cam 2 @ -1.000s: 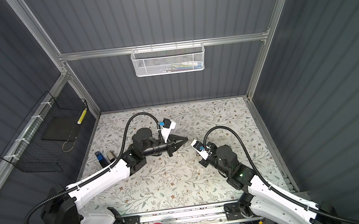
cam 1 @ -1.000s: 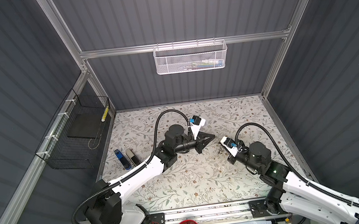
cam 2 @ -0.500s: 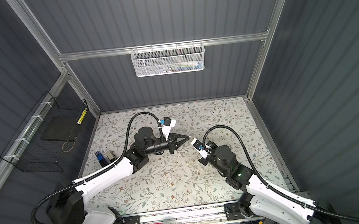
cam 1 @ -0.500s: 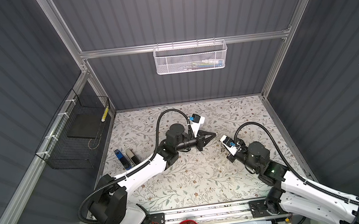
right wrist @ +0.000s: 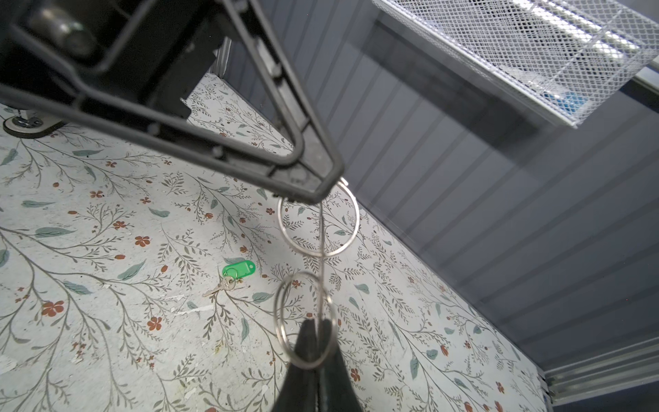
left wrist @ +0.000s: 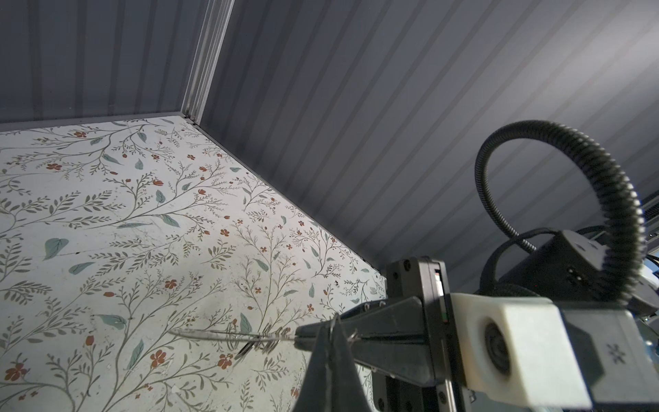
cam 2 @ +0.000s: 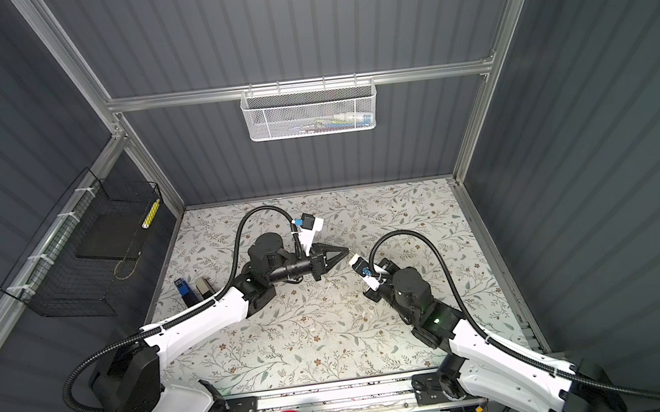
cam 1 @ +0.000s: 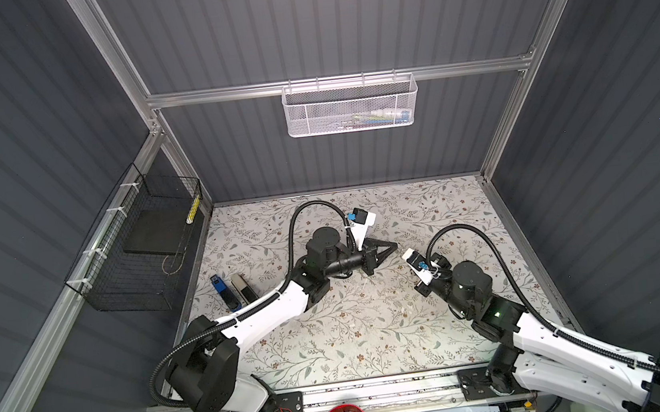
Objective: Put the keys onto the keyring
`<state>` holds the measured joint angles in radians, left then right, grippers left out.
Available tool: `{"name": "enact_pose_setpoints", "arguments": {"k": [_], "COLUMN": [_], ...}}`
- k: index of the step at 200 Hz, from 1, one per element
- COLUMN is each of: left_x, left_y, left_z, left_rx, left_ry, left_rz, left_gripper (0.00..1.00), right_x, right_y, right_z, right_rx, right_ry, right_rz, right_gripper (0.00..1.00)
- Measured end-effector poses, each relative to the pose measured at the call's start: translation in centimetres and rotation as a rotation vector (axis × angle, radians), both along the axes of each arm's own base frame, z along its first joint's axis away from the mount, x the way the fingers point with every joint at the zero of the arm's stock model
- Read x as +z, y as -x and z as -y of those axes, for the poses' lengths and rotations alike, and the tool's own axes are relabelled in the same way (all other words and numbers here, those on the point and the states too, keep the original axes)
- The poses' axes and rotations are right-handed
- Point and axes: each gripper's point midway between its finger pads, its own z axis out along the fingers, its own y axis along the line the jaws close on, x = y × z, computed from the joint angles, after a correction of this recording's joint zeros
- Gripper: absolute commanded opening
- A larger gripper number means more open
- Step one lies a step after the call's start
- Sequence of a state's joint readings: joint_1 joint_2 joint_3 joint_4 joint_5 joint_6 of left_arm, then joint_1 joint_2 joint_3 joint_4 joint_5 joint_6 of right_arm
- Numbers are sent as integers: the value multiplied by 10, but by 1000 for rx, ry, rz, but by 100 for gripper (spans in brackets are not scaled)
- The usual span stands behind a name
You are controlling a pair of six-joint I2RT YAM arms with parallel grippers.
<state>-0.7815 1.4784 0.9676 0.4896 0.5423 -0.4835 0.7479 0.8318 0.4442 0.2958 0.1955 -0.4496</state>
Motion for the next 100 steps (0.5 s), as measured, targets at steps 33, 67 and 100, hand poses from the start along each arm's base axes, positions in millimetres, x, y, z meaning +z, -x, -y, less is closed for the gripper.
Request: {"name": "enact_pose_setpoints", "arguments": {"k": [33,67,100], "left_x": [-11,-7,-3], "left_y": [1,6,13], "left_z": [0,-2,-6], "left_rx": [-25,-88,-151], "left_ry": [-80,-181,-223], "left_rz": [15,72,107], "left_gripper": [0,0,0], "right_x": [-11,-9,-7], "right_y": [2,9,17], "right_z": [0,2,1], "right_rx": [10,36,74], "right_ry": [45,53,51], "right_rz": [-26,-24,-27], "right_gripper": [0,0,0]}}
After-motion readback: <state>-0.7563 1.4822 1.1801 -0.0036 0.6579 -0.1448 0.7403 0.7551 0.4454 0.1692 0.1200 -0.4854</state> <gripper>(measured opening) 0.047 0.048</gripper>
